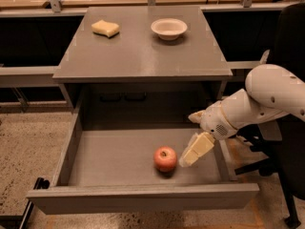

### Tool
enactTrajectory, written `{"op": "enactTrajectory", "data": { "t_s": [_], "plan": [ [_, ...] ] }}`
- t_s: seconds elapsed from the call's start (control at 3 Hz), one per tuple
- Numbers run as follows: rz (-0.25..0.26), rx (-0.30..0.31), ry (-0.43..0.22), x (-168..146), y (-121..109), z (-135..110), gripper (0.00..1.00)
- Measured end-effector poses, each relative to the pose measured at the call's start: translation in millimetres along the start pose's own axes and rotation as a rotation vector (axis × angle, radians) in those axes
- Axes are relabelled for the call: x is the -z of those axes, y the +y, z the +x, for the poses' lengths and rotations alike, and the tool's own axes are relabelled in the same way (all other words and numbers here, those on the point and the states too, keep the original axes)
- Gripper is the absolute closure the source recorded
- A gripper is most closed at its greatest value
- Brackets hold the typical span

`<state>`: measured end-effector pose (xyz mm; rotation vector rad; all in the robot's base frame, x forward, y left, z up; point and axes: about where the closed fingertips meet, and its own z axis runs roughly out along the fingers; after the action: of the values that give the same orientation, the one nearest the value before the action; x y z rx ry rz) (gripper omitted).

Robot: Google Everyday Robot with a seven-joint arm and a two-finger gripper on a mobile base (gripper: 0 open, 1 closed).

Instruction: Pick apple from top drawer and place on counter

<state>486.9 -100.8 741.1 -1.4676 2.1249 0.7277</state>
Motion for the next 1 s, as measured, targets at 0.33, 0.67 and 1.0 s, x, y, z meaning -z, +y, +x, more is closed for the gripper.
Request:
{"op": "enactTrajectory", "data": {
  "t_s": [0.33,0.67,1.0],
  "plan": [
    [-0.017,-0.013,-0.025,-16,2,3,0.00],
    [-0.027,-0.011,-0.070,-46,3,2,0.00],
    [-0.022,-0.022,-0.094,-79,0,5,0.00]
  ]
}}
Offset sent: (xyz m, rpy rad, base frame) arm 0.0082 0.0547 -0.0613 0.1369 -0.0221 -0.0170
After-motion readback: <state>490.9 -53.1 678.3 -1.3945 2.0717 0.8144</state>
